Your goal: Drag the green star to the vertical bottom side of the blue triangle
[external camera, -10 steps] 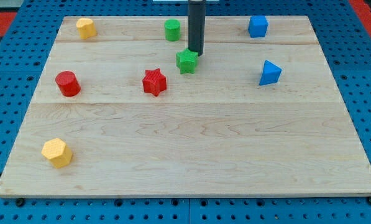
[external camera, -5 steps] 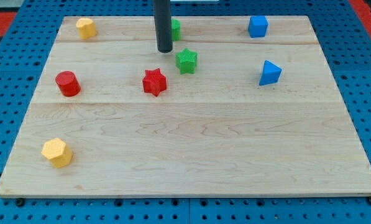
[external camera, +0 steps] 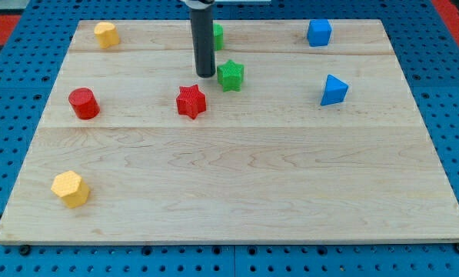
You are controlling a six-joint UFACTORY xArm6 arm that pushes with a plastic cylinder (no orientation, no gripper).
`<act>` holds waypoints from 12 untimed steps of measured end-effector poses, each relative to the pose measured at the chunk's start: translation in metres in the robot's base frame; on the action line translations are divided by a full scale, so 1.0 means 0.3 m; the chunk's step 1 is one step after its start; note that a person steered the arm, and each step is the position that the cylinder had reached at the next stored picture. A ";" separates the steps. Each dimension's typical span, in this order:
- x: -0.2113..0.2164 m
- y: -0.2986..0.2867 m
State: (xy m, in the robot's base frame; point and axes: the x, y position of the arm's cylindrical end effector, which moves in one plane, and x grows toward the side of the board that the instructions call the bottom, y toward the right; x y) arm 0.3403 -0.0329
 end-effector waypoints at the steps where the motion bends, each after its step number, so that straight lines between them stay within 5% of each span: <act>1: 0.021 0.108; 4: -0.155 0.101; 8: -0.180 0.104; 11: 0.071 0.240; 12: 0.054 0.313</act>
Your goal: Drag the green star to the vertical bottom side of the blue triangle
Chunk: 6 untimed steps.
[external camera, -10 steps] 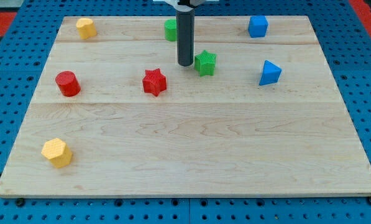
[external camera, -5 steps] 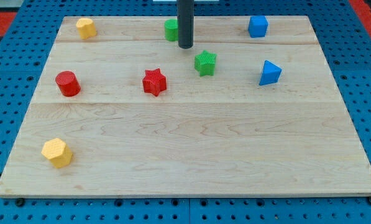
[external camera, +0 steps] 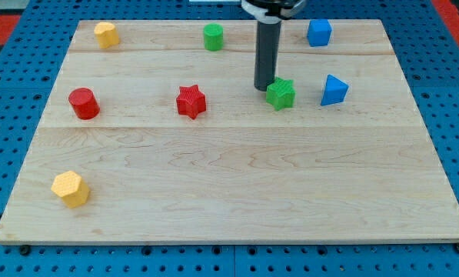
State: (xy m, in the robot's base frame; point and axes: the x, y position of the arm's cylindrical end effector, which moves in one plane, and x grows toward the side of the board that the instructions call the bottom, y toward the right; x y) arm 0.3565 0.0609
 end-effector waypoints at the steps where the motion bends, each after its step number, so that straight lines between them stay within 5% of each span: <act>1: 0.040 0.038; 3: 0.212 0.142; 4: 0.139 0.177; 6: 0.408 0.267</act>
